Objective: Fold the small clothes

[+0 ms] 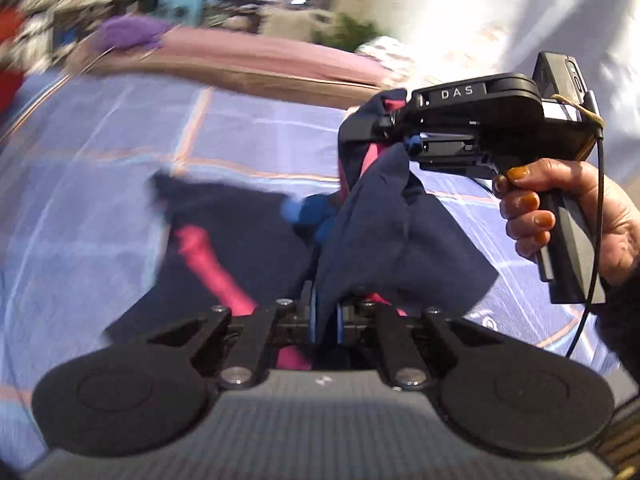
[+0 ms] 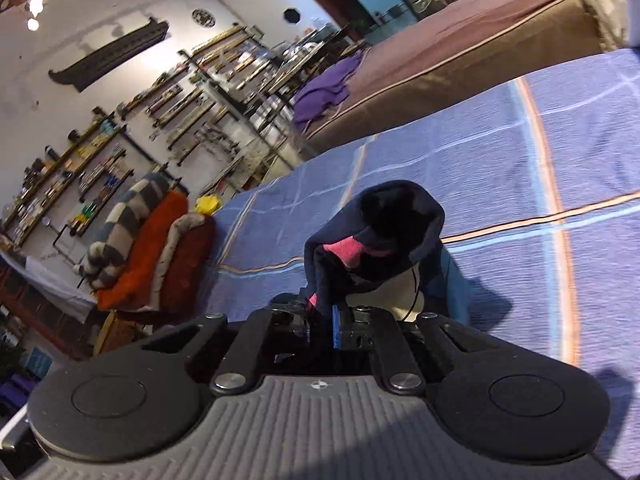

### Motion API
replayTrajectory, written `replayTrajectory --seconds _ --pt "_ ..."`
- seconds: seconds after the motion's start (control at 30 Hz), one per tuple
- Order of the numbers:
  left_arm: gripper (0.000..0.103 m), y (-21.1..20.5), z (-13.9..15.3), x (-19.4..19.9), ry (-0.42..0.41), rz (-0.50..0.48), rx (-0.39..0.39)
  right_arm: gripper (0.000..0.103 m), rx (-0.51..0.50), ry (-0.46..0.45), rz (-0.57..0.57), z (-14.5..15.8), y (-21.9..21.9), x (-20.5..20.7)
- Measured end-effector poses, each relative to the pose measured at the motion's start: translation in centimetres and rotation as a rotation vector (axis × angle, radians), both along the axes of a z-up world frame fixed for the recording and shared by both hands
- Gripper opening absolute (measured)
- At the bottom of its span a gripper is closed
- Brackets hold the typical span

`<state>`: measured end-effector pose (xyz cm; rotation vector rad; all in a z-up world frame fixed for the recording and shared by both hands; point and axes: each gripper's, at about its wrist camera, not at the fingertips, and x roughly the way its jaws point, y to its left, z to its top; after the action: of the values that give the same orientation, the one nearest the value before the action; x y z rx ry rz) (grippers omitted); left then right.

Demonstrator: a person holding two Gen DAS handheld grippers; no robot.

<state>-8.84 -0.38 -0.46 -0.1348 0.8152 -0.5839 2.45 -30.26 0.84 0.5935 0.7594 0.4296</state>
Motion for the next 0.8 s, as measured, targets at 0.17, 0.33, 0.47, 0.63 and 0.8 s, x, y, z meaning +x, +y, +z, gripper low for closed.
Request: replayTrajectory --seconds 0.17,0.33,0.47,0.63,0.8 --pt "0.011 6.7 -5.3 -0.1 0.242 0.183 -0.063 0.036 -0.209 0.102 0.124 -3.4 9.6 4.0" --pt "0.068 11.0 -5.1 -0.7 0.209 0.307 -0.081 0.093 -0.124 0.098 0.084 -5.3 10.7 3.8" --pt "0.083 10.7 -2.0 -0.8 0.031 0.271 -0.007 0.103 0.034 -0.099 0.065 -2.1 7.6 0.7" --pt "0.084 7.3 0.6 1.0 -0.074 0.179 0.036 0.063 -0.252 -0.038 -0.02 -1.5 5.4 -2.4" --pt "0.084 6.2 0.8 2.4 -0.115 0.175 0.134 0.049 -0.378 0.003 -0.012 -3.3 5.1 -6.0"
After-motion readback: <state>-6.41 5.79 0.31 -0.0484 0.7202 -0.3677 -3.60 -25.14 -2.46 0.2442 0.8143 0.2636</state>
